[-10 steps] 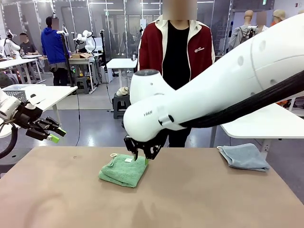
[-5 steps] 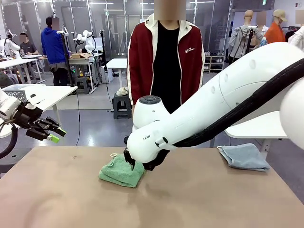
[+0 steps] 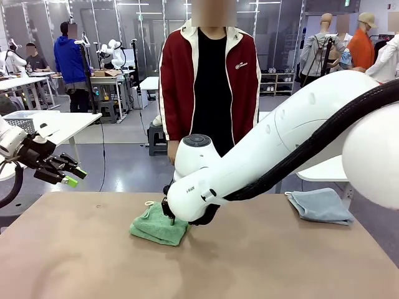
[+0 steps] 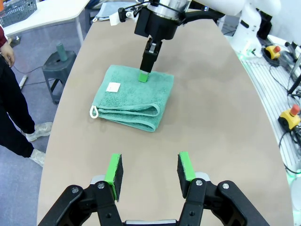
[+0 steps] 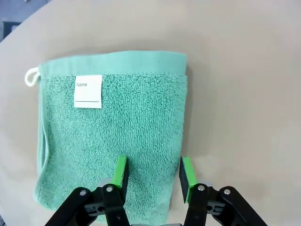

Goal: Fold the towels and place them in the basket.
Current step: Stack the folded Towel with hook on the right side of the table.

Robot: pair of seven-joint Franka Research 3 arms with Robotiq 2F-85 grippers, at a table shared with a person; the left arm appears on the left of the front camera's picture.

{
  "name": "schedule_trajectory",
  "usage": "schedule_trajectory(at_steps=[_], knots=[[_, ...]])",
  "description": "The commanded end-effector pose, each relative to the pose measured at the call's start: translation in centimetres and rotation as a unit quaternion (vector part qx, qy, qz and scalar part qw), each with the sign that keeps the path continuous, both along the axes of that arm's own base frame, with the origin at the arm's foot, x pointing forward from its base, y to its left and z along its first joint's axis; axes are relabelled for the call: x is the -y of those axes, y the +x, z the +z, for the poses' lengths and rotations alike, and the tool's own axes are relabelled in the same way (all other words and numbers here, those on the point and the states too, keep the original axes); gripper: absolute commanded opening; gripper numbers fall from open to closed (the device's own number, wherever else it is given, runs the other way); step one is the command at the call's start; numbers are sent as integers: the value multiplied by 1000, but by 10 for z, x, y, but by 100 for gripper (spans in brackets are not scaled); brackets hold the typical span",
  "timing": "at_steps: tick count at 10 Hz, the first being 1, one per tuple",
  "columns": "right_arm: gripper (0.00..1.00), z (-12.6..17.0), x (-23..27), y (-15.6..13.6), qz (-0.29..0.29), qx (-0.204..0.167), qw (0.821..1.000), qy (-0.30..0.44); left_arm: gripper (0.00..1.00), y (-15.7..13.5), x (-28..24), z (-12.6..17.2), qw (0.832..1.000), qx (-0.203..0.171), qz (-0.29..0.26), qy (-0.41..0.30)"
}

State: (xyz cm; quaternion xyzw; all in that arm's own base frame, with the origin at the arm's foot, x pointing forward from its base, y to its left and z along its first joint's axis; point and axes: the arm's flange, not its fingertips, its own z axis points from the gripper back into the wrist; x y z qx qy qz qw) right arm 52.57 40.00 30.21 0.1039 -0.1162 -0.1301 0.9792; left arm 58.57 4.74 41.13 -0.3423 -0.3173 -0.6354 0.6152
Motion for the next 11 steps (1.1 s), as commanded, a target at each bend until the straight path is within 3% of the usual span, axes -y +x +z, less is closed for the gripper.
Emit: schedule_trajectory(at_steps=[1, 3, 4, 5, 6, 7, 8, 9, 10, 11], knots=[[56, -9, -3, 6, 19, 28, 999, -6, 61, 0, 0, 0, 1000, 0, -3, 3], [56, -13, -4, 6, 32, 40, 999, -12, 61, 0, 0, 0, 1000, 0, -3, 3], [42, -13, -4, 6, 33, 42, 998, -15, 61, 0, 0, 0, 1000, 0, -3, 3], [36, -13, -4, 6, 35, 42, 998, -14, 61, 0, 0, 0, 1000, 0, -3, 3], [22, -13, -3, 6, 36, 44, 998, -12, 61, 0, 0, 0, 1000, 0, -3, 3], [31, -12, -3, 6, 36, 44, 998, -12, 61, 0, 0, 0, 1000, 0, -3, 3], [2, -12, -2, 6, 42, 45, 998, -13, 61, 0, 0, 0, 1000, 0, -3, 3], [11, -12, -2, 6, 50, 44, 998, -20, 61, 0, 0, 0, 1000, 0, -3, 3], [0, -12, -1, 6, 60, 41, 997, -26, 61, 0, 0, 0, 1000, 0, -3, 3], [0, -11, 0, 7, 72, 36, 996, -26, 61, 0, 0, 0, 1000, 0, -3, 3]])
